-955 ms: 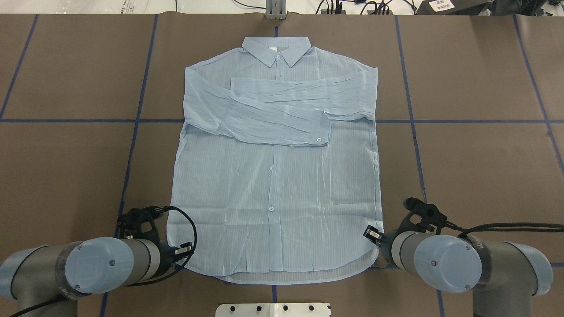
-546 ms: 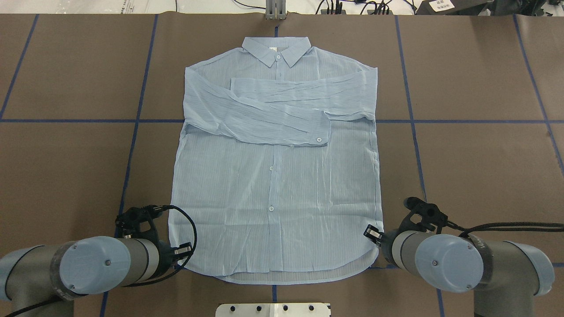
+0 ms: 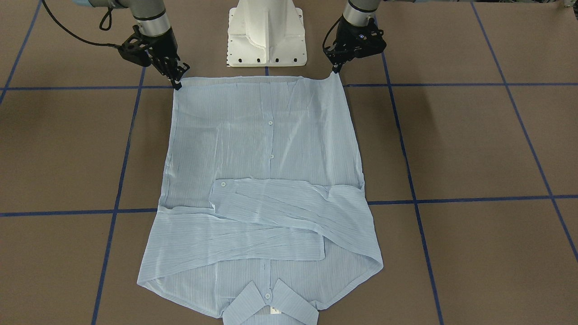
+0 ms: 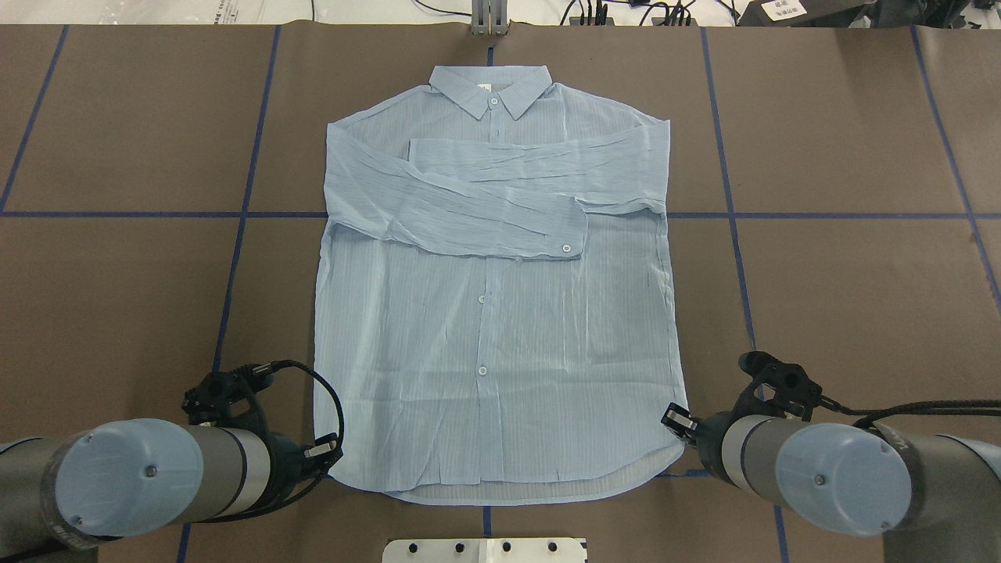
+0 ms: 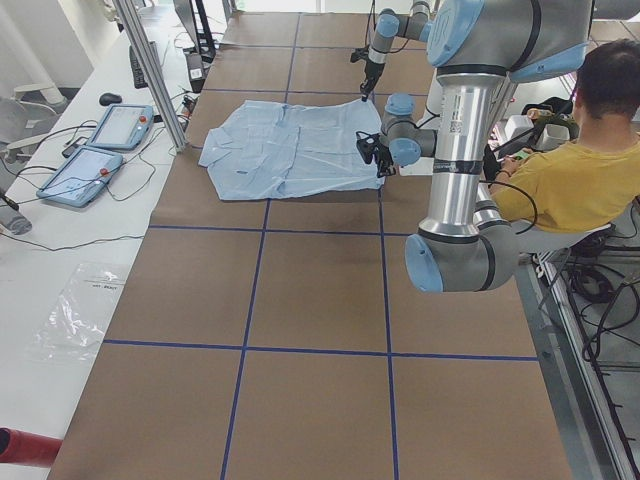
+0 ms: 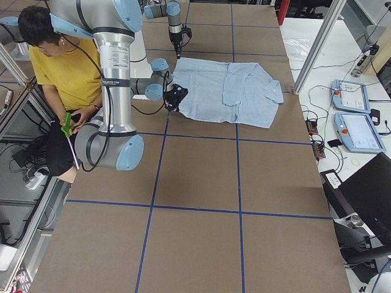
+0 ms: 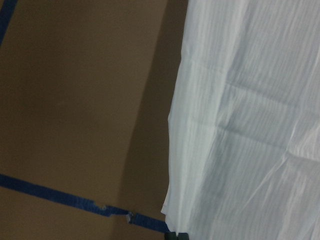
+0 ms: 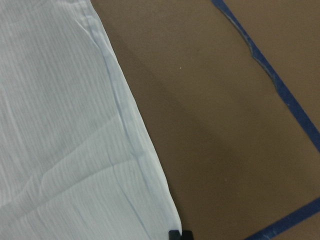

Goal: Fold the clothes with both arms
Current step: 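Move both grippers to the hem corners nearest the robot and grasp, then lift the hem with both grippers and fold it toward the collar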

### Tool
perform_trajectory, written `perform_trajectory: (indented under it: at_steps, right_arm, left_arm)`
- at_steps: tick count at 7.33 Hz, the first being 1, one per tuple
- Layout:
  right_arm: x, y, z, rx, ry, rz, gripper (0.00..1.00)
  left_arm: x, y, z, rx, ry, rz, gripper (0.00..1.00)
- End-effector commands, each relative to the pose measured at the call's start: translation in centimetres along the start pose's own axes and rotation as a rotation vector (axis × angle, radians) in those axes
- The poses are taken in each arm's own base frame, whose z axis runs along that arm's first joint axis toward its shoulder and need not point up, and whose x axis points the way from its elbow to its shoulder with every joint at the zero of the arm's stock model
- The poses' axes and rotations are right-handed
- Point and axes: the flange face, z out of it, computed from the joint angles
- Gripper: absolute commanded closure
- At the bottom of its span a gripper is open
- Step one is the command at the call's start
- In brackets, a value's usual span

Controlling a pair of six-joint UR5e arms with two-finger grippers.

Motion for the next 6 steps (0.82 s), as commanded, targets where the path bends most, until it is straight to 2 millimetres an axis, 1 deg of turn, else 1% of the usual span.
perform_trajectory:
  at_steps: [1,2,3,4,5,6]
  right_arm:
    - [1.8,1.0,-4.0,-0.048,-0.015,-0.025,1.0]
    - [2.1,1.8,-5.5,-0.063,0.001,-0.039,1.0]
    - [2.2,2.3,-8.0,-0.07,0.025,-0.052,1.0]
    - [2.2,2.3,-9.7,-0.068,0.046,-0.054,1.0]
    - [1.6,1.6,-10.2,-0.054,0.029,-0.038,1.0]
    - [0.6,-0.2,-10.8,-0.025,0.0,0.0,1.0]
  left_arm:
    - [0.5,2.0,-4.5,-0.046,0.019,-0.088,1.0]
    - [0.2,3.0,-6.4,-0.056,-0.001,-0.101,1.0]
    - [0.1,3.4,-8.3,-0.062,-0.004,-0.118,1.0]
    - [0.2,3.7,-9.4,-0.093,0.006,-0.183,1.0]
    - [0.4,3.7,-9.1,-0.097,-0.005,-0.182,1.0]
    - [2.1,2.5,-10.6,-0.087,0.051,-0.186,1.0]
